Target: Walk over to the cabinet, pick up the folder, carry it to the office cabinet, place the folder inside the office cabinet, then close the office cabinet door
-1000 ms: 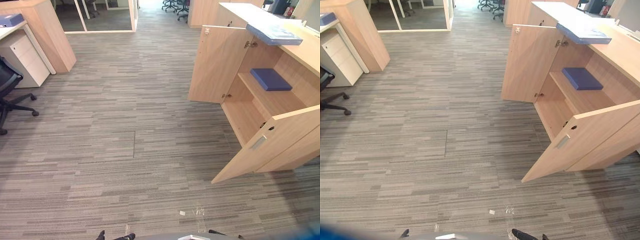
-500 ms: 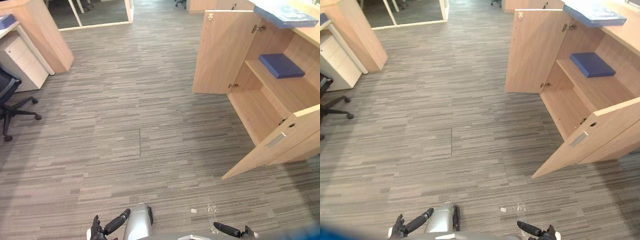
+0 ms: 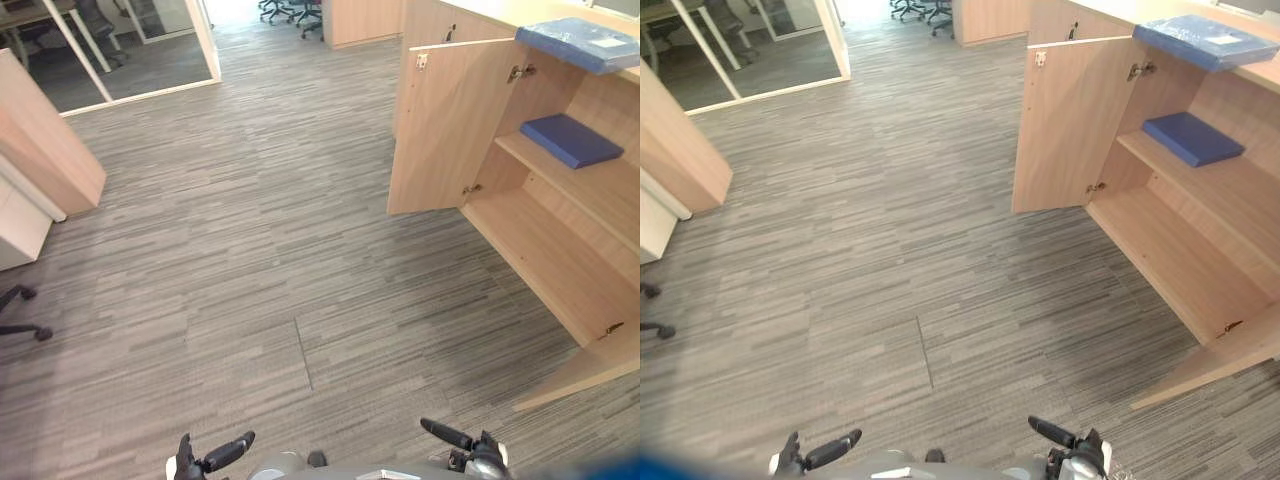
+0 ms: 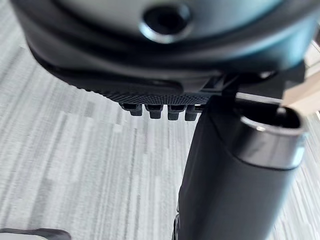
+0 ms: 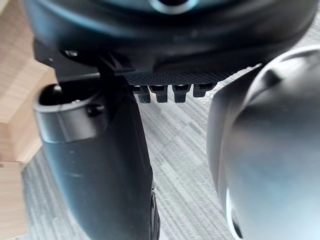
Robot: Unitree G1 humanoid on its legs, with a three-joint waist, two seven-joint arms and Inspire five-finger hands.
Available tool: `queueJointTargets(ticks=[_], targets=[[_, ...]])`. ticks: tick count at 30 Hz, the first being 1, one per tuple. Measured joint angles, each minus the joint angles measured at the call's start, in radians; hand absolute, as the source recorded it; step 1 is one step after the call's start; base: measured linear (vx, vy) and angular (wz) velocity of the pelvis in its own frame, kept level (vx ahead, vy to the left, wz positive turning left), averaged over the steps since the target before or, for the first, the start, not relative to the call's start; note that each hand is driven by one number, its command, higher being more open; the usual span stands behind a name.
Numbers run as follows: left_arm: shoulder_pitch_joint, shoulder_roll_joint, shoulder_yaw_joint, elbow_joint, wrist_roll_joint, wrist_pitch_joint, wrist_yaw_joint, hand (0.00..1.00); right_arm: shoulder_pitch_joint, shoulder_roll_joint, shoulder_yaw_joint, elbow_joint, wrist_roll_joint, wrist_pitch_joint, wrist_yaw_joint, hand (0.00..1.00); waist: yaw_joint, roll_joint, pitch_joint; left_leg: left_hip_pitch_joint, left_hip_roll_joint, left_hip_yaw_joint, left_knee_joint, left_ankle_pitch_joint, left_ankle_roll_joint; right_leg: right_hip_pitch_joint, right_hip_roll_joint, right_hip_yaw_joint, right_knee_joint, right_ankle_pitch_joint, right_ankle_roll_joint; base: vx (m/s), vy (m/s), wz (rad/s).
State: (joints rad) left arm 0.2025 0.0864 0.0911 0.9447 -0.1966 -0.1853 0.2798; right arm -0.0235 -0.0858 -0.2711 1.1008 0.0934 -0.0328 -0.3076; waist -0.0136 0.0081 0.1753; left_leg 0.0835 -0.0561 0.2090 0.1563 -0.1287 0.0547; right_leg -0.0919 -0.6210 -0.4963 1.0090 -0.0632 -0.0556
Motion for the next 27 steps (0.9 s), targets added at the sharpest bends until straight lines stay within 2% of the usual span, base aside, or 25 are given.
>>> queueJointTargets(ticks=[1,2,3,4,6,7,8,9,10,13,14,16,17,19,20,22,23,24,26,27], targets=[[-0.011,0.006,-0.019,-0.008,0.012,0.001,-0.004,1.00,0.002,0.009,0.029,-0.039,0.002,0.000,0.000,1.00,-0.003,0.003,0.008,0.019,0.011,0.000,-0.016,0.000,0.000,-0.033,0.049,-0.035,-0.018,-0.075,0.038,0.27,0.092,-0.40],[-0.030,0.011,-0.036,-0.013,0.015,0.005,-0.005,1.00,0.010,0.020,0.053,-0.079,0.003,-0.001,0.004,1.00,-0.008,0.006,0.022,0.036,0.023,-0.001,-0.025,0.000,0.000,-0.063,0.113,-0.050,-0.077,-0.125,0.075,0.27,0.019,-0.26],[-0.045,0.010,-0.049,-0.024,0.020,0.013,-0.005,1.00,0.017,0.033,0.072,-0.116,0.002,-0.003,0.009,1.00,-0.014,0.009,0.038,0.052,0.030,-0.004,-0.029,0.000,0.000,-0.081,0.179,-0.051,-0.173,-0.149,0.104,0.20,-0.035,-0.12],[-0.055,0.001,-0.068,-0.043,0.037,0.015,-0.010,1.00,0.023,0.046,0.092,-0.147,0.006,-0.008,0.012,1.00,-0.022,0.006,0.055,0.076,0.030,-0.003,-0.029,0.000,-0.001,-0.088,0.248,-0.061,-0.332,-0.151,0.115,0.23,-0.082,-0.02],[-0.054,-0.010,-0.081,-0.064,0.067,0.014,-0.026,1.00,0.037,0.051,0.106,-0.154,0.008,-0.011,0.015,1.00,-0.025,-0.004,0.055,0.102,0.015,0.005,-0.041,-0.005,-0.008,-0.108,0.292,-0.085,-0.505,-0.098,0.103,0.18,-0.096,0.08],[-0.050,-0.024,-0.086,-0.081,0.084,0.016,-0.032,1.00,0.039,0.053,0.102,-0.155,0.012,-0.013,0.015,1.00,-0.026,-0.012,0.054,0.130,0.005,0.012,-0.066,-0.027,-0.028,-0.128,0.313,-0.106,-0.610,-0.012,0.074,0.26,-0.110,0.25],[-0.056,-0.035,-0.088,-0.077,0.089,0.017,-0.038,1.00,0.033,0.045,0.088,-0.144,0.026,-0.014,0.014,1.00,-0.043,0.000,0.056,0.158,0.016,0.015,-0.101,-0.059,-0.036,-0.136,0.329,-0.114,-0.600,0.026,-0.022,0.27,-0.103,0.07],[-0.051,-0.047,-0.086,-0.073,0.088,0.021,-0.039,1.00,0.018,0.034,0.087,-0.129,0.026,-0.013,0.015,1.00,-0.035,0.013,0.060,0.163,0.030,0.030,-0.112,-0.060,-0.042,-0.146,0.343,-0.112,-0.591,0.007,-0.004,0.28,-0.113,-0.16],[-0.045,-0.049,-0.084,-0.064,0.087,0.023,-0.042,1.00,0.012,0.027,0.085,-0.120,0.028,-0.018,0.019,1.00,-0.036,0.026,0.062,0.166,0.045,0.041,-0.114,-0.073,-0.063,-0.164,0.349,-0.113,-0.551,-0.042,-0.009,0.19,-0.099,-0.35],[-0.055,-0.054,-0.064,-0.027,0.076,0.043,-0.043,1.00,0.014,0.040,-0.008,-0.102,0.067,-0.027,0.020,1.00,-0.052,0.033,0.059,0.192,0.082,0.047,-0.098,-0.110,-0.104,-0.157,0.363,-0.130,-0.469,-0.144,-0.009,0.30,-0.209,-0.04],[-0.061,-0.054,-0.062,-0.019,0.076,0.045,-0.056,1.00,0.022,0.039,-0.047,-0.076,0.078,-0.029,0.021,1.00,-0.055,0.033,0.059,0.189,0.121,0.048,-0.011,-0.130,-0.118,-0.114,0.388,-0.149,-0.466,-0.189,-0.005,0.35,-0.268,0.13],[-0.060,-0.051,-0.058,-0.020,0.075,0.043,-0.068,1.00,0.052,0.038,-0.063,-0.059,0.109,-0.033,0.023,1.00,-0.063,0.028,0.058,0.133,0.172,0.050,0.175,-0.142,-0.141,-0.055,0.419,-0.159,-0.503,-0.202,-0.001,0.34,-0.291,0.11],[-0.049,-0.060,-0.030,-0.023,0.064,0.042,-0.070,1.00,0.085,0.027,-0.062,-0.054,0.125,-0.035,0.025,1.00,-0.065,0.044,0.048,0.057,0.235,0.051,0.383,-0.129,-0.174,-0.006,0.477,-0.157,-0.570,-0.191,-0.015,0.34,-0.273,-0.23],[-0.026,-0.078,0.001,-0.044,0.039,0.041,-0.070,1.00,0.108,0.010,-0.060,-0.029,0.150,-0.041,0.031,1.00,-0.060,0.068,0.034,-0.064,0.309,0.043,0.683,-0.086,-0.235,0.049,0.561,-0.114,-0.661,-0.170,-0.044,0.41,-0.158,-0.88],[-0.019,-0.080,0.018,-0.057,0.029,0.039,-0.071,1.00,0.112,0.006,-0.060,0.007,0.161,-0.041,0.035,1.00,-0.055,0.071,0.034,-0.128,0.331,0.048,0.851,-0.088,-0.233,0.101,0.613,-0.058,-0.731,-0.156,-0.051,0.39,-0.052,-1.16],[-0.019,-0.079,0.043,-0.069,0.027,0.035,-0.072,1.00,0.124,0.009,-0.061,0.024,0.184,-0.038,0.035,1.00,-0.048,0.059,0.041,-0.177,0.330,0.058,0.915,-0.095,-0.220,0.166,0.646,-0.004,-0.800,-0.142,-0.055,0.36,-0.040,-1.03],[-0.015,-0.079,0.053,-0.084,0.021,0.033,-0.072,1.00,0.128,0.009,-0.058,0.034,0.185,-0.032,0.035,1.00,-0.048,0.048,0.047,-0.208,0.321,0.061,0.910,-0.107,-0.199,0.198,0.657,0.033,-0.830,-0.137,-0.053,0.44,-0.030,-1.34],[-0.015,-0.078,0.075,-0.106,0.009,0.033,-0.071,1.00,0.122,0.008,-0.055,0.049,0.185,-0.030,0.034,1.00,-0.039,0.032,0.058,-0.256,0.296,0.045,0.840,-0.120,-0.175,0.240,0.660,0.095,-0.862,-0.126,-0.042,0.34,-0.001,-1.28],[-0.014,-0.077,0.092,-0.117,0.009,0.031,-0.068,1.00,0.116,0.008,-0.048,0.050,0.184,-0.029,0.034,1.00,-0.032,0.024,0.063,-0.297,0.267,-0.001,0.698,-0.127,-0.162,0.272,0.656,0.160,-0.882,-0.120,-0.032,0.31,0.048,-1.29],[-0.016,-0.079,0.094,-0.120,0.009,0.025,-0.060,1.00,0.106,0.004,-0.023,0.049,0.184,-0.029,0.034,1.00,-0.025,0.023,0.064,-0.324,0.245,-0.078,0.551,-0.126,-0.162,0.287,0.655,0.211,-0.895,-0.121,-0.026,0.38,0.134,-1.46]])
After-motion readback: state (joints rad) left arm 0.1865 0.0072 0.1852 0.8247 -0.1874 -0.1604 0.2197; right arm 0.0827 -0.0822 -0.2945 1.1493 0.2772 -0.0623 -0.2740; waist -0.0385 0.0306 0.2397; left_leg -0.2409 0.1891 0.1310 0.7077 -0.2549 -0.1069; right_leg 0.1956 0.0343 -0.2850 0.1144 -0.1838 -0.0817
